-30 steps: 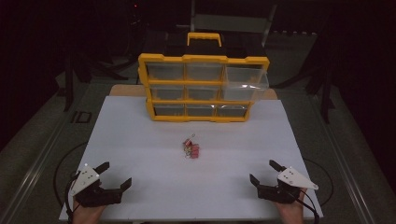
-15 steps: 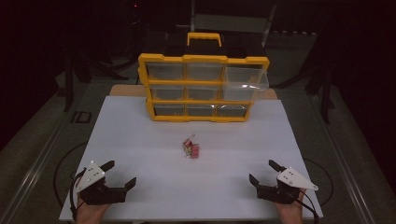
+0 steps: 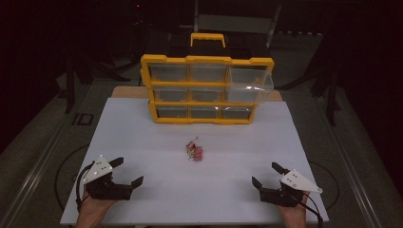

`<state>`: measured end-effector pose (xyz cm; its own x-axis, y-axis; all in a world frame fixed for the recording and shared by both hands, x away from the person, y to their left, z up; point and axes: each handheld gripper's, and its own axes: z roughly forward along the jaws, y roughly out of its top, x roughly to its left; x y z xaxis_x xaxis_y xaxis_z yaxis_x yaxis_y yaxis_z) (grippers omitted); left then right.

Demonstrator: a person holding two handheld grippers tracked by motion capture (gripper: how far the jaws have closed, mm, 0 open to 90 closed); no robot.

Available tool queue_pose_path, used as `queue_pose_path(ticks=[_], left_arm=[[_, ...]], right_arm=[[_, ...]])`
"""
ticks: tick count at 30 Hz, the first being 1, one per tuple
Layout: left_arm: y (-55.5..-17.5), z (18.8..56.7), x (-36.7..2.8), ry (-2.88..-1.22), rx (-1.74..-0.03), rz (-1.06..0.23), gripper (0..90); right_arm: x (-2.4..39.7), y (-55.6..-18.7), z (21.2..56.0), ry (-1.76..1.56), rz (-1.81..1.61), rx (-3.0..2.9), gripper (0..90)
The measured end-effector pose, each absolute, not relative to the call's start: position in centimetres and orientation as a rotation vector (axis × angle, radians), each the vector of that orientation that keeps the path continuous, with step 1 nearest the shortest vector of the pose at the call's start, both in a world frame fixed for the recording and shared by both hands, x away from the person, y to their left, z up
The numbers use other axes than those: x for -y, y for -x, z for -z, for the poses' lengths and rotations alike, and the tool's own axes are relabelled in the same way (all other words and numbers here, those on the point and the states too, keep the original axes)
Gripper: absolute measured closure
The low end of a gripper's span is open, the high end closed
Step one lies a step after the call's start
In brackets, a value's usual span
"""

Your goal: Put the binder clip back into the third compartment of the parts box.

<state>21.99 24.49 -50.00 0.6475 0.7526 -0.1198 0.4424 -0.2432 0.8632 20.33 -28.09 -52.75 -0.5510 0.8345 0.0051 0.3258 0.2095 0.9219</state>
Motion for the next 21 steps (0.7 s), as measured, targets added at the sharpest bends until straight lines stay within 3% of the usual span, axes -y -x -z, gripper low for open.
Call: queue_pose_path(ticks=[21], left_arm=[[-26.6,50.4,-18.9,-1.965,-0.883,-0.382,1.3]], right_arm=[[28.5,-20.3,52.7,-1.075,-1.314,-1.969,8.7]])
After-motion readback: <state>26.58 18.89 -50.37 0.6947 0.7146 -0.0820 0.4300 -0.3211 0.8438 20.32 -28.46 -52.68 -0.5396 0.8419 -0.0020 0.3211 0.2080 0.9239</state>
